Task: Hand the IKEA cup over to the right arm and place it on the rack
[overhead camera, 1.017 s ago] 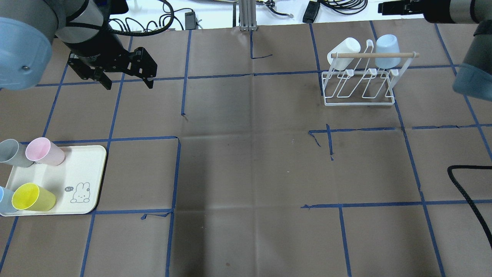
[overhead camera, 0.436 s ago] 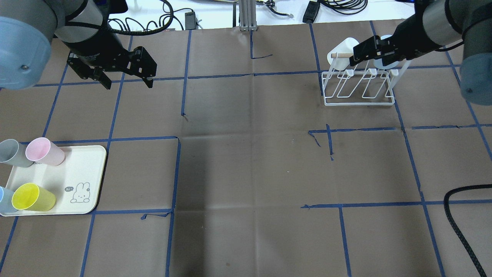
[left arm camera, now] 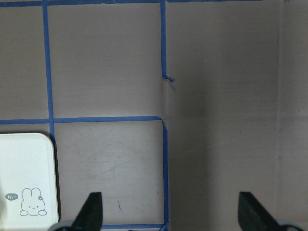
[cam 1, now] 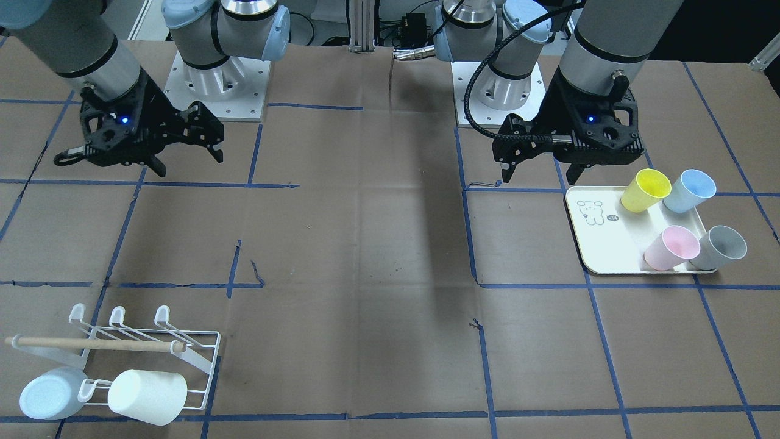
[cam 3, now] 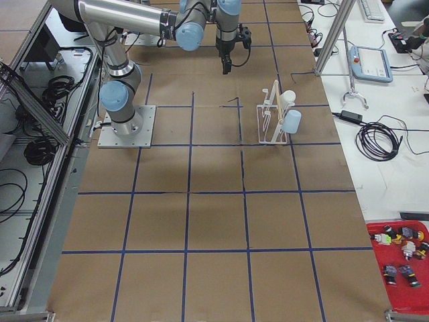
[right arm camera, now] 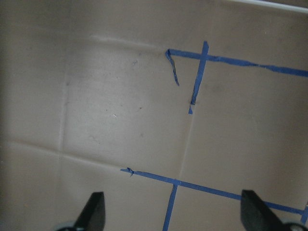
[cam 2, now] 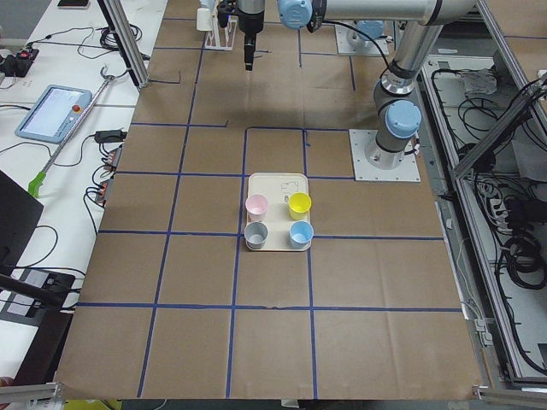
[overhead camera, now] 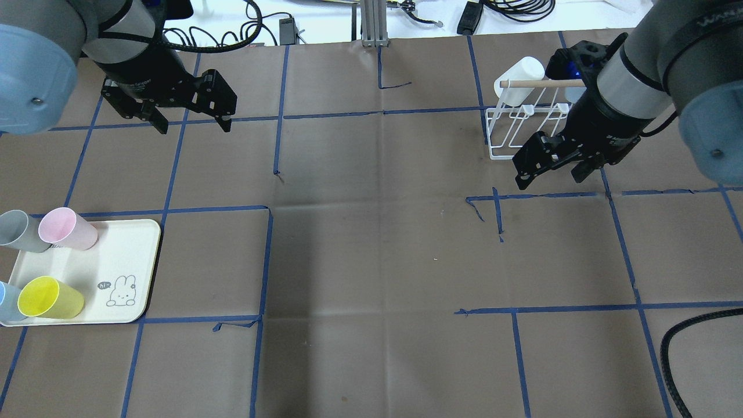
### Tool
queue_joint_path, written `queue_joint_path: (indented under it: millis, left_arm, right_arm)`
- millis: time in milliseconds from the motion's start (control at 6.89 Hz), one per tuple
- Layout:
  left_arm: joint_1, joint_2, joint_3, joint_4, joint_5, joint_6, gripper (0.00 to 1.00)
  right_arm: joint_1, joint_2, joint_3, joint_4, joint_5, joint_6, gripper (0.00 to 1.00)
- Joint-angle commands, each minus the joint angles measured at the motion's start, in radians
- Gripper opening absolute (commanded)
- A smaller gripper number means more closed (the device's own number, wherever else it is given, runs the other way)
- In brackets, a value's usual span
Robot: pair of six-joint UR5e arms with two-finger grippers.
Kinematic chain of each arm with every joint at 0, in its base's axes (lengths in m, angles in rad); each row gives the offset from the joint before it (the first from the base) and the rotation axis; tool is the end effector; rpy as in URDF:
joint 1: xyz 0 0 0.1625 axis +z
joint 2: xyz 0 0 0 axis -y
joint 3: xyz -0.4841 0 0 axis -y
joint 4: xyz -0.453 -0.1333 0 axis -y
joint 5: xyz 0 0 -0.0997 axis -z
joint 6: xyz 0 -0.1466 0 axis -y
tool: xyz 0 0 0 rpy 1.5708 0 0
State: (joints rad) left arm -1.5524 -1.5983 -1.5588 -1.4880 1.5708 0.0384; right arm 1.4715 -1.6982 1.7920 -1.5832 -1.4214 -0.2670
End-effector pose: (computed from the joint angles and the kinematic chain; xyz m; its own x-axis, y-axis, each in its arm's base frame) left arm -0.1227 -0.5779 0.4998 -0.9998 0.0199 -0.0026 0.0200 0.9975 -0.0672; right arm 0.1071 -0.4901 0.4477 -0.9740 -0.1555 -0.1645 -0.1640 0.9857 0.0393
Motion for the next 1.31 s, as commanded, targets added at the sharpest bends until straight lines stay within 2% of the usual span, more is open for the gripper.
queue_joint_path:
  millis: [0,145,290,581,871,1162]
  left_arm:
    - [0.0,0.0,0.0,0.0,0.0,0.0,1.0]
    - [0.0,0.0,-0.001,0.0,-0.002,-0.002,0.99]
    - [0.0,0.0,0.0,0.0,-0.002,-0.002,1.0]
    - [0.0,0.0,-0.001,0.0,-0.002,-0.002,1.0]
    - [0.0,0.0,0.0,0.0,-0.003,-0.002,1.0]
    - [0.0,-0.002,0.0,0.0,-0.003,-0.002,1.0]
  right_arm:
    - [0.016,-0.096,-0.005,0.034,-0.086,0.174,1.0]
    - [0.018,-0.109,-0.029,0.035,-0.155,0.178,1.0]
    - [0.044,-0.109,-0.037,0.019,-0.163,0.18,1.0]
    - [0.11,-0.083,-0.039,0.003,-0.145,0.181,1.0]
    - [0.112,-0.038,-0.043,-0.049,-0.143,0.178,1.0]
    - [0.113,-0.035,-0.045,-0.052,-0.145,0.176,1.0]
